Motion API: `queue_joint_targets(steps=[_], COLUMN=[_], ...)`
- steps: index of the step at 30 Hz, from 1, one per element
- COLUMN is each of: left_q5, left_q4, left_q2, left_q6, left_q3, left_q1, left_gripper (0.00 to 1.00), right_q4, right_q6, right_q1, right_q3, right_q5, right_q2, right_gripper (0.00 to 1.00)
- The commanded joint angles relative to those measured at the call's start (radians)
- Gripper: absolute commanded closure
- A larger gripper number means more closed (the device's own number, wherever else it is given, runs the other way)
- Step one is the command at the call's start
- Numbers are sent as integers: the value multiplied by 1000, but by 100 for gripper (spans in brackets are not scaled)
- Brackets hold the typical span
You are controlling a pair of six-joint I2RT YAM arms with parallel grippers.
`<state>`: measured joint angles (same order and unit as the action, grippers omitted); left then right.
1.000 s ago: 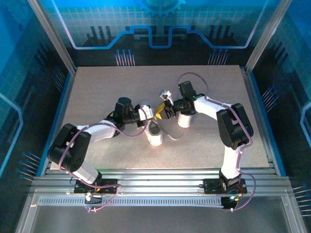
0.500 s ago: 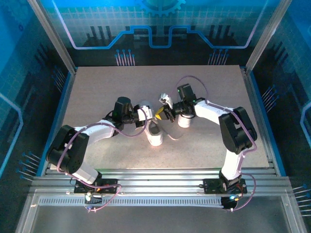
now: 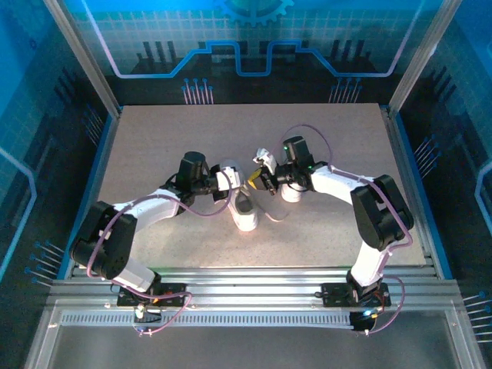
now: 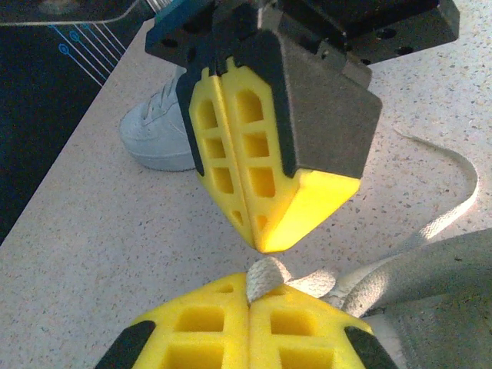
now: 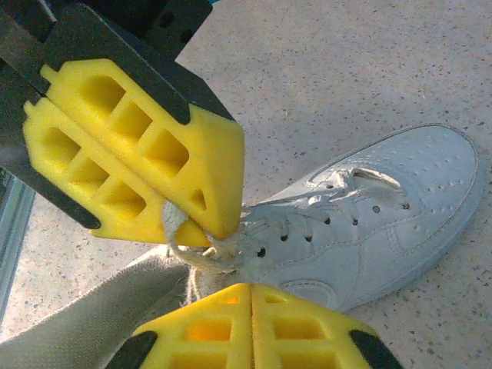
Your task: Tie the shoes
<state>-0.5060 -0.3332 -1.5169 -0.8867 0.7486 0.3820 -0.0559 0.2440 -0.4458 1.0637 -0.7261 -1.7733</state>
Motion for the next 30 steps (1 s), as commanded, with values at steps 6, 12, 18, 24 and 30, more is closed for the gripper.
queue_joint_targets(steps=[6, 12, 18, 24, 30], left_q5=[-32, -37, -46, -60, -70], left_q4=[121, 160, 213, 279, 422], left_q2=[27, 32, 33, 34, 31], left_q6=[-2, 14, 18, 17, -12], left_q3=[79, 93, 112, 140, 202], left_q1=[-6, -5, -5, -5, -12], left_gripper=[100, 100, 100, 100, 100], right_q4=[-106, -44, -41, -27, 1], right_q6=[-31, 28, 64, 90, 99], right_q1=[5, -31, -51, -57, -42], right_q3=[-88, -43, 22, 68, 56], right_q5=[-25, -19, -26, -38, -33], right_q2=[101, 74, -2, -49, -19], right_gripper=[51, 47, 48, 81, 96])
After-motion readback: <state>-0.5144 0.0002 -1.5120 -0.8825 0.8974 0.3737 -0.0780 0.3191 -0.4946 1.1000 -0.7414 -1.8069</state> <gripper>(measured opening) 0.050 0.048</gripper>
